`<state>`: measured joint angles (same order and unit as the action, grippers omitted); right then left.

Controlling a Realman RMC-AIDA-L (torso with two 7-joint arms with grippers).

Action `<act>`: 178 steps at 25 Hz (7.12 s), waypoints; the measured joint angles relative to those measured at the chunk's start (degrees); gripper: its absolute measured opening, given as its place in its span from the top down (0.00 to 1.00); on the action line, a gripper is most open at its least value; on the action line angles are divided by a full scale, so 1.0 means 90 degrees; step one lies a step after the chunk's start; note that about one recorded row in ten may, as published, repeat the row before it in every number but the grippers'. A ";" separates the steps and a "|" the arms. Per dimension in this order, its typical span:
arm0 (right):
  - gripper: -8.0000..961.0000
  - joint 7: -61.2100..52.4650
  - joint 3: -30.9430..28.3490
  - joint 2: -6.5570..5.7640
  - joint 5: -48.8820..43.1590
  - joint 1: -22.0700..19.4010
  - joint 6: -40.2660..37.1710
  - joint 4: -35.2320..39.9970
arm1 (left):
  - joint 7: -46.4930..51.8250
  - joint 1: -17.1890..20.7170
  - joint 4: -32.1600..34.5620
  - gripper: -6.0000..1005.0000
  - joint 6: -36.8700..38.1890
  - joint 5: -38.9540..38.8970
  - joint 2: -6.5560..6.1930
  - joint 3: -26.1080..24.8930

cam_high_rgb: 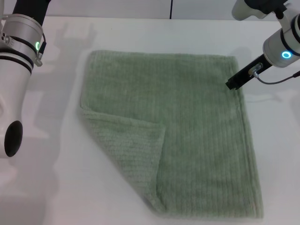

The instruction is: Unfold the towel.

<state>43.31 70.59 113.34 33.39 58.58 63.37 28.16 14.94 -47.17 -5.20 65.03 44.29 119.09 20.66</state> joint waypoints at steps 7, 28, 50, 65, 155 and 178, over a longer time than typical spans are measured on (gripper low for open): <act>0.99 0.0099 -0.0006 0.0020 0.0000 -0.0020 -0.0033 -0.0010 | 0.0000 -0.0007 0.0002 0.19 0.0000 0.0000 0.0000 0.0000; 0.99 0.0382 -0.0015 0.0063 0.0005 0.0025 -0.0275 -0.0320 | 0.0000 -0.0063 -0.0006 0.19 -0.0031 0.0000 0.0000 0.0040; 0.99 0.0423 -0.0006 0.0111 0.0011 0.0045 -0.0353 -0.0396 | 0.3191 0.0066 0.1361 0.19 -0.0876 0.0000 -0.0039 0.2386; 0.99 0.0455 -0.0001 0.0086 0.0006 0.0053 -0.0363 -0.0422 | 0.7604 0.0970 0.4522 0.19 -0.2026 0.0897 -0.0493 0.6210; 0.99 0.0471 -0.0001 0.0082 -0.0077 0.0141 -0.0356 -0.0424 | 1.0151 0.0316 0.5575 0.20 0.1018 0.8325 -0.0078 0.6214; 0.99 0.0447 -0.0002 0.0113 -0.0135 0.0140 -0.0342 -0.0424 | 1.0330 0.0189 0.5131 0.20 0.0726 0.8418 -0.0058 0.6499</act>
<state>47.33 70.57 114.36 32.17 59.85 60.30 24.34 107.91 -45.47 40.98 71.57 120.06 118.57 79.15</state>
